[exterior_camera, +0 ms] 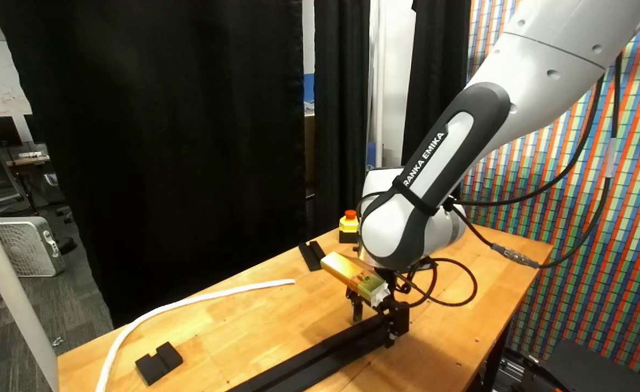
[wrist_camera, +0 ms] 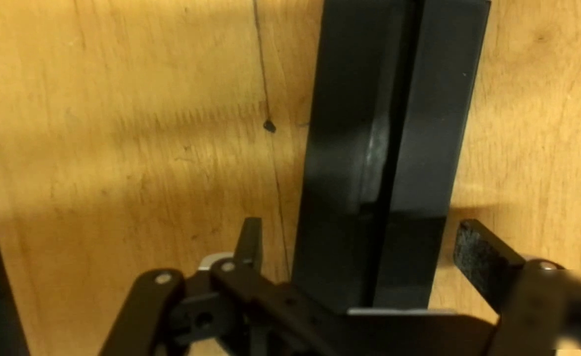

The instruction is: Connect the four black pieces together

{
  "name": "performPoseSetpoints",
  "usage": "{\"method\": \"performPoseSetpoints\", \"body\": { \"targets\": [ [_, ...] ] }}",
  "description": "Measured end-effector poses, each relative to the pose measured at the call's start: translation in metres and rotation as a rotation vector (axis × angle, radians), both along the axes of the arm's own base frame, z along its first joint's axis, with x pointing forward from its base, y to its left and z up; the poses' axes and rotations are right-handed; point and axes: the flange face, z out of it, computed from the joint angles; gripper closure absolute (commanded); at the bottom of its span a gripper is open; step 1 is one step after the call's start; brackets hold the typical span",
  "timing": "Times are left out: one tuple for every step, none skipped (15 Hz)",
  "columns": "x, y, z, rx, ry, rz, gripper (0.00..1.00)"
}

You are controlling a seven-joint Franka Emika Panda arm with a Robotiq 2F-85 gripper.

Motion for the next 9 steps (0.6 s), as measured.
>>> {"method": "performPoseSetpoints", "body": {
  "targets": [
    [0.000, -0.002, 0.007, -0.012, 0.000, 0.020, 0.00],
    [0.001, -0.005, 0.015, -0.028, 0.001, 0.043, 0.00],
    [0.002, -0.011, 0.024, -0.048, 0.002, 0.065, 0.00],
    [0.004, -0.018, 0.033, -0.068, 0.003, 0.081, 0.00],
    [0.006, -0.027, 0.043, -0.091, -0.001, 0.093, 0.00],
    [0.010, -0.037, 0.053, -0.110, -0.008, 0.097, 0.00],
    [0.014, -0.048, 0.062, -0.126, -0.018, 0.093, 0.00],
    [0.018, -0.059, 0.071, -0.140, -0.032, 0.089, 0.00],
    [0.023, -0.071, 0.078, -0.150, -0.046, 0.078, 0.00]
  ]
}}
